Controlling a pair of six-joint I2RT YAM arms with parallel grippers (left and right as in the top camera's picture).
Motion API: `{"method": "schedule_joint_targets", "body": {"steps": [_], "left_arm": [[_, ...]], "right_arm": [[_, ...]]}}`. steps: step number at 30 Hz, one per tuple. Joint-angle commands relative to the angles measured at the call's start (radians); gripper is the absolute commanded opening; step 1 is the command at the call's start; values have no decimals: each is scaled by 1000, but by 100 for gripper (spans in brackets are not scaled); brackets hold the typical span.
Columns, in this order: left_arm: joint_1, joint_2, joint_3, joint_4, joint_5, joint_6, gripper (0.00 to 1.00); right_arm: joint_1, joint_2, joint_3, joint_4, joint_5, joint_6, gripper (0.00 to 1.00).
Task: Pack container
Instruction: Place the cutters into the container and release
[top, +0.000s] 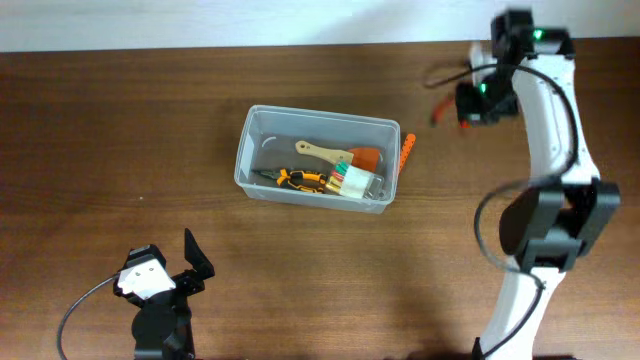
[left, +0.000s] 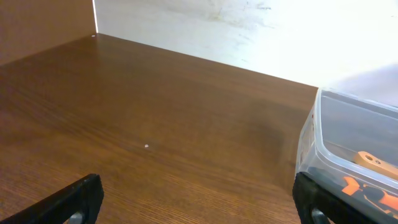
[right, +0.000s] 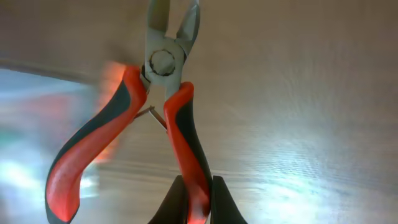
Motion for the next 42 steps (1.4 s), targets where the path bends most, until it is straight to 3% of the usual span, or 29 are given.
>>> {"method": "schedule_joint_targets", "body": {"steps": [1,9,16,30,42], "left_arm": [[-4,-4,-4,-1,-3,9,99],[-4,-4,-4,-1,-4,9,99],[-4,-4,-4,-1,-4,9,99],[-4,-4,-4,-1,-4,9,99],[-4,-4,-4,-1,-4,9,99]], "right_arm": [[165,-136,145,-1,-146,-87,4],[447,-72,118,81,-94,-448,4],[534,63,74,199,-69,-725,4],[645,227,73,391,-152,-776,4],[614,249,73,388,-143,-768,4]]}}
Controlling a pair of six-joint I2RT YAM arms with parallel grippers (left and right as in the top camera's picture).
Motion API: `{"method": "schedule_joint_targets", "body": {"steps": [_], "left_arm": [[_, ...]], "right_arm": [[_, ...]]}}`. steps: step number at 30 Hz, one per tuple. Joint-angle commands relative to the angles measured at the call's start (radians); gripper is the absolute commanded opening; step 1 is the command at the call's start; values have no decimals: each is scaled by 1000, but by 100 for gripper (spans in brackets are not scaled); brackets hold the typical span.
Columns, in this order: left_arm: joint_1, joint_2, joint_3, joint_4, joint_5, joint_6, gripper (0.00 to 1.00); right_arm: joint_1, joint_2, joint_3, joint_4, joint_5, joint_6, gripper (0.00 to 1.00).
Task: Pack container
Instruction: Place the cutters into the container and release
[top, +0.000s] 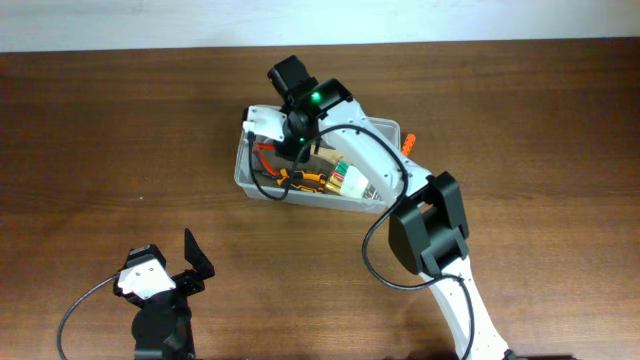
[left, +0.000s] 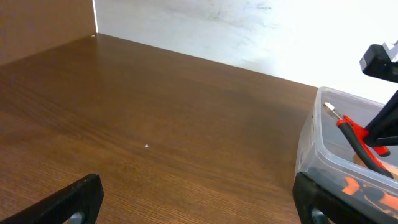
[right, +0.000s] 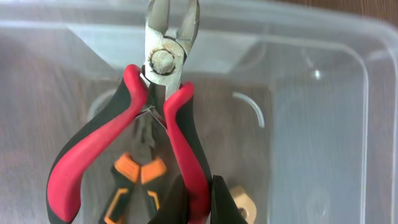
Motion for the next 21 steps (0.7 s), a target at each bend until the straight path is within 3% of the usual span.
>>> {"method": "schedule_joint_targets", "body": {"steps": [1,12,13,15,16,17,21], "left_arm": [[-4,-4,-3,-1,-4,9,99],[-4,-4,-4,-1,-3,9,99],[-4,-4,-4,-1,-3,9,99],[-4,-4,-4,-1,-4,9,99],[-4,-4,-4,-1,-4,9,99],[-4,-4,-4,-1,-3,9,99],[-4,-4,-4,-1,-4,9,99]], "right_arm": [[-31,7,2,-11,-24,1,4],[-45,24,2,7,-37,4,4],[-45,25,2,6,-41,4,8],[-45,24,2,3,-39,5,57],[-45,19,2,0,-39,20,87],[-45,15,2,0,-39,53,99],[-60,-37,32,-29,113,303,99]]}}
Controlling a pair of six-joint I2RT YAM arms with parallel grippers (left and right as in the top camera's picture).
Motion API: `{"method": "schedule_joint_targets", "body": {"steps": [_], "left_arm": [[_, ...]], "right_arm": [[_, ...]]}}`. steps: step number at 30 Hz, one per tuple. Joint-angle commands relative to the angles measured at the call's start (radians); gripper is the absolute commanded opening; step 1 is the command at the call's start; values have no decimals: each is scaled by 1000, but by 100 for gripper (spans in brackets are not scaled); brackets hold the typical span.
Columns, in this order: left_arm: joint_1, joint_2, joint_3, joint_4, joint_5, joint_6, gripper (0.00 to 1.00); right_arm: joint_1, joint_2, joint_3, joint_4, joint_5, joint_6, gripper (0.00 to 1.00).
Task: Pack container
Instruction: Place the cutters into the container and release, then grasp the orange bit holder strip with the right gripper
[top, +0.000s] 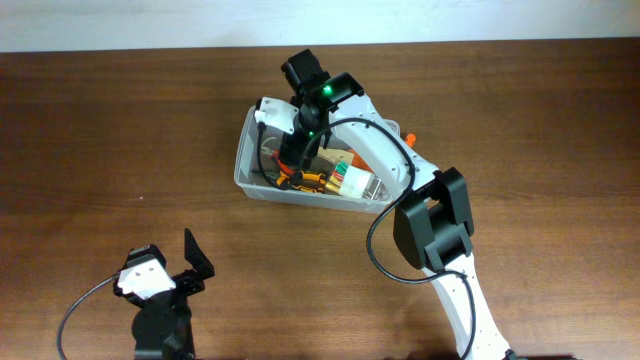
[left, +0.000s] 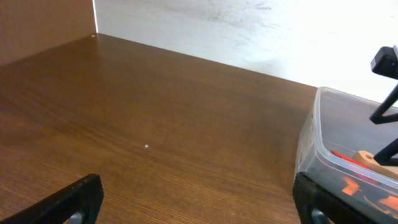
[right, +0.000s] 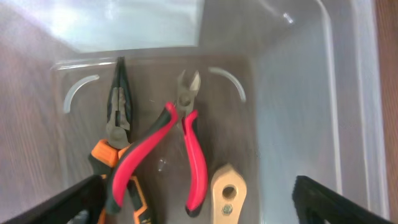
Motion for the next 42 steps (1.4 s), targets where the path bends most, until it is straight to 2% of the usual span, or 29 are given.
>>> {"method": "schedule_joint_targets", "body": {"steps": [1,4,7,8,11,13,15,17,18,20,26,31,35,40,42], "left_arm": [[-4,-4,-4,-1,-3,9,99],[-4,-4,-4,-1,-4,9,99],[-4,-4,-4,-1,-4,9,99],[-4,-4,-4,-1,-4,9,99],[-4,-4,-4,-1,-3,9,99],[-4,-4,-4,-1,-4,9,99],[-4,-4,-4,-1,-4,9,99],[-4,-4,-4,-1,-3,9,99],[-4,-4,-4,-1,-4,9,99],[-4,-4,-4,-1,-4,9,99],[-4,-4,-4,-1,-4,9,99],[-4,-4,-4,-1,-4,9,99],[-4,-4,-4,-1,-3,9,99],[-4,-4,-4,-1,-4,9,99],[-4,-4,-4,-1,-4,9,99]], "right_arm": [[-29,-62,48,-42,150,249,99],[-83,-136,115,-121,234,351,99],[-167,-217,178,-164,230,485,99],[-206,-246,195,-179,229,573,99],[-318,-306,209,-200,229,656,99],[-391,-314,209,-216,229,727,99],[-469,-306,203,-252,229,870,100],[-534,-290,170,-299,229,999,93],[-559,-278,144,-318,229,1057,86],[-593,-256,82,-337,208,1155,81],[-584,-214,-171,-198,99,1227,76],[-525,-211,-339,-39,97,1283,75],[-481,-210,-410,26,97,1301,68],[-439,-207,-444,76,101,1309,66],[-436,-198,-444,76,102,1339,60]]}}
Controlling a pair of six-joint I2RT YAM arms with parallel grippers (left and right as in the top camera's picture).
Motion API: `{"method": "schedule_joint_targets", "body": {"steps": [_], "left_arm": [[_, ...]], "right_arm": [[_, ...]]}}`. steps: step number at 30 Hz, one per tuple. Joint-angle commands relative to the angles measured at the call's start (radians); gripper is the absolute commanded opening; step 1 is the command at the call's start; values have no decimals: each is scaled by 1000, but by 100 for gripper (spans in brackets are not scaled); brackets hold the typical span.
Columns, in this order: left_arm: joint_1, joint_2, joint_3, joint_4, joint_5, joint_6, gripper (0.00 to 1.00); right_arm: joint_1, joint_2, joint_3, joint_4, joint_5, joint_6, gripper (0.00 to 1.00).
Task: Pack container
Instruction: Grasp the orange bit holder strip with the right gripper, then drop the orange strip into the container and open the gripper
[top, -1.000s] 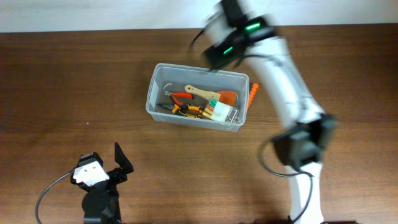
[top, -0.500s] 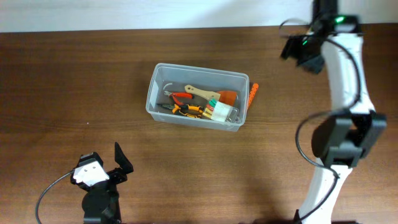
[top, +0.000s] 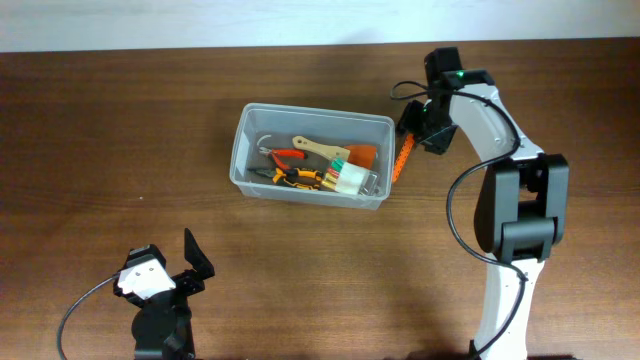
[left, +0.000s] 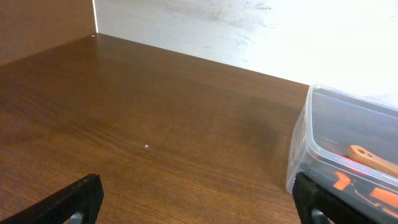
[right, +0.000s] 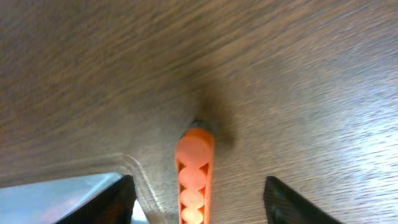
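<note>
A clear plastic container (top: 243, 150) stands mid-table and also shows in the left wrist view (left: 298, 155). It holds red-handled pliers (top: 285, 154), orange-and-black pliers (top: 297, 179), a wooden-handled brush (top: 322, 150) and a white item (top: 352, 178). An orange tool (top: 404, 155) lies on the table against the container's right wall. My right gripper (top: 417, 128) hangs open just above the orange tool (right: 194, 180), one finger on either side of it. Near the front left, my left gripper (left: 196, 208) is open with nothing in it.
The brown wooden table (top: 120, 120) ends at a white wall along the back. My right arm (top: 490, 110) reaches in from the right side. A corner of the container (right: 93, 193) sits just left of the right fingers.
My right gripper was open inside the container over the red pliers. It is now outside, by the right wall, open over the orange tool. The container sits slightly further left.
My right gripper first held the red pliers above the table's back right. Then it held them over the container's left end. Then it was open, with the pliers lying inside. Now it is over the orange tool. The left arm stayed still.
</note>
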Motion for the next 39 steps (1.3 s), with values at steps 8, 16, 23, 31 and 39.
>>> {"method": "schedule_joint_targets", "body": {"steps": [8,16,23,31,39], "left_arm": [[-4,-4,-4,-1,-4,9,99],[-4,-4,-4,-1,-4,9,99],[-4,-4,-4,-1,-4,9,99],[-4,-4,-4,-1,-4,9,99],[-4,-4,-4,-1,-3,9,99]], "right_arm": [[11,51,-8,6,-13,98,58],[11,57,-8,6,-8,98,49],[13,89,-8,-8,-1,94,27],[-29,53,32,-79,-2,61,9],[-74,-97,293,-233,-8,-134,6]]}}
